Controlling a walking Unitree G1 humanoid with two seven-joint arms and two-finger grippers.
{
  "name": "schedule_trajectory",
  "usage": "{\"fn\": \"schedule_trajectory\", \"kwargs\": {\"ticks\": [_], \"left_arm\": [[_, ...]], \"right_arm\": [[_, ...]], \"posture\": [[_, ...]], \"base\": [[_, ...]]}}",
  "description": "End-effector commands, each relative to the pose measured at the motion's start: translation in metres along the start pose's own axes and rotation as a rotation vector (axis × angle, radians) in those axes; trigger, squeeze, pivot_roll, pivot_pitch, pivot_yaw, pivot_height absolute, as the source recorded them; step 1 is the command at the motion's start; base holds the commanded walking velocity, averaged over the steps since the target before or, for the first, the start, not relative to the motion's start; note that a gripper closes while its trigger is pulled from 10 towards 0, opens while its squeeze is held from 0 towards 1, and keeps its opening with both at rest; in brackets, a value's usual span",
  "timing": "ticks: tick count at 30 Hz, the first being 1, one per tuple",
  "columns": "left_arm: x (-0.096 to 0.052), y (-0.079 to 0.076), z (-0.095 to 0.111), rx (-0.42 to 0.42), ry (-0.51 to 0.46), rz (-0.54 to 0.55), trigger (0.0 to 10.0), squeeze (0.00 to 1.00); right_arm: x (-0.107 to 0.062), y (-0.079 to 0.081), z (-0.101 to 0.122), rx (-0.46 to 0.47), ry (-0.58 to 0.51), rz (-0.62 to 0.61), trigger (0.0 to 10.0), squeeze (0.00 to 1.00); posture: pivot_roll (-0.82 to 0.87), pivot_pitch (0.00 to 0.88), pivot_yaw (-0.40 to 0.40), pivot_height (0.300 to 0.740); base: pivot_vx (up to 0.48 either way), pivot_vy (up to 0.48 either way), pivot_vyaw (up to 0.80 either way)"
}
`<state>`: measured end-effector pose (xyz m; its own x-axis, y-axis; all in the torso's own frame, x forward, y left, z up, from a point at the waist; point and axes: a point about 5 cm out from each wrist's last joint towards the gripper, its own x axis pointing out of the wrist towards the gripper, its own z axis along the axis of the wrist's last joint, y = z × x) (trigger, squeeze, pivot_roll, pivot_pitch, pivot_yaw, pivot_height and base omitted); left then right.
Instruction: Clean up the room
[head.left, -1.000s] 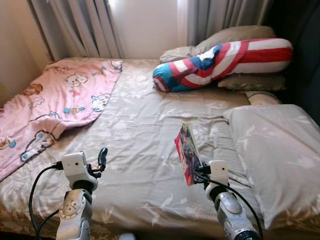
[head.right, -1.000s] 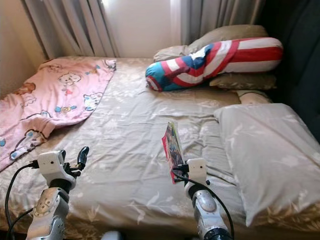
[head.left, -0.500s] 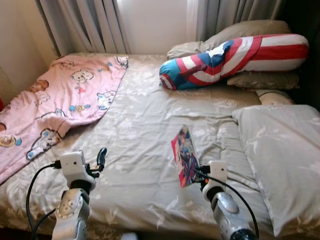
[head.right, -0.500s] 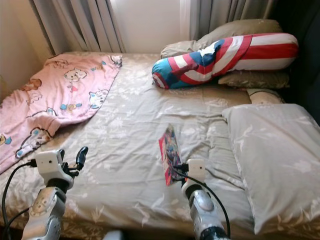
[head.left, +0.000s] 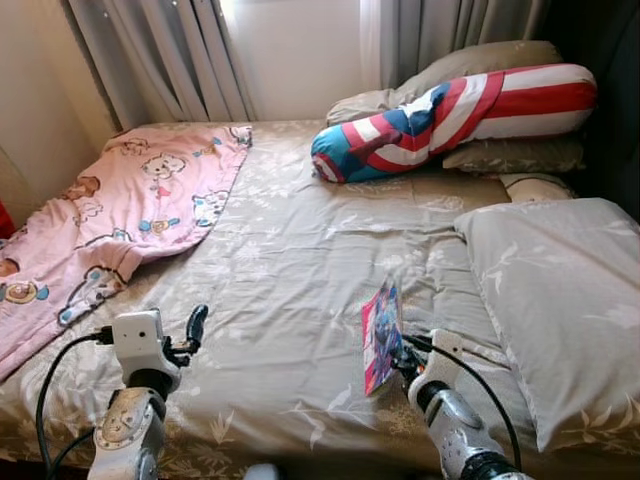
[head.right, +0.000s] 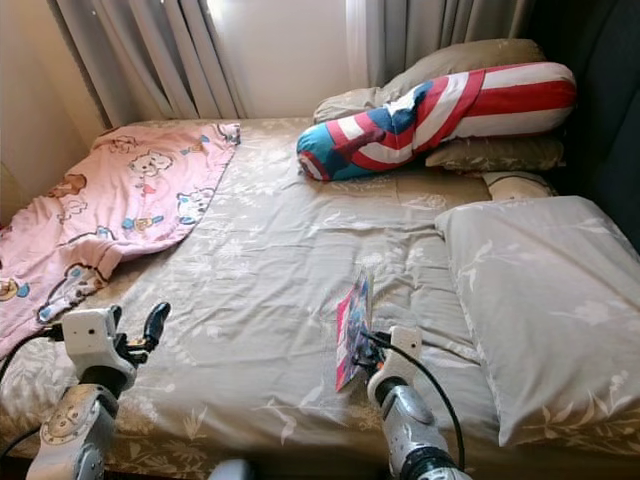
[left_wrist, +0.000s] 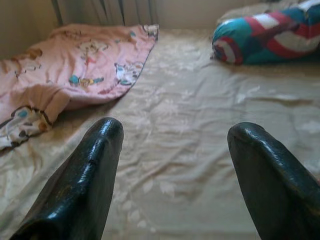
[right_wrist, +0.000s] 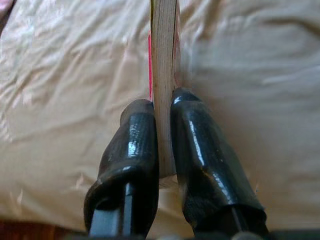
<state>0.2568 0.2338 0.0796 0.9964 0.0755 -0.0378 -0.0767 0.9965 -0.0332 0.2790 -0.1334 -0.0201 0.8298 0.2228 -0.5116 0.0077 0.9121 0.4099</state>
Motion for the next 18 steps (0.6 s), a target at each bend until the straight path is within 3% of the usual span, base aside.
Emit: {"fn": "schedule_trajectory", "kwargs": {"ticks": [1, 13, 18], "left_arm": [[-0.002, 0.004, 0.005, 0.018, -0.001, -0.003, 10.0, 0.0], [-0.003, 0.009, 0.007, 0.04, 0.015, -0.015, 10.0, 0.0], [-0.003, 0.01, 0.008, 0.045, 0.019, -0.017, 10.0, 0.0]], "right_arm": [[0.001, 0.002, 0.003, -0.017, -0.01, 0.02, 10.0, 0.0], [-0.007, -0.019, -0.004, -0.013, 0.004, -0.108, 10.0, 0.0], [-0.009, -0.02, -0.015, -0.01, 0.035, -0.123, 10.0, 0.0]], "posture": [[0.1, 0.028, 0.099, 0.644], [0.1, 0.041, 0.125, 0.644], [0.1, 0.045, 0.131, 0.644]], "base": [[0.0, 0.0, 0.0], [0.0, 0.0, 0.0], [0.0, 0.0, 0.0]]}}
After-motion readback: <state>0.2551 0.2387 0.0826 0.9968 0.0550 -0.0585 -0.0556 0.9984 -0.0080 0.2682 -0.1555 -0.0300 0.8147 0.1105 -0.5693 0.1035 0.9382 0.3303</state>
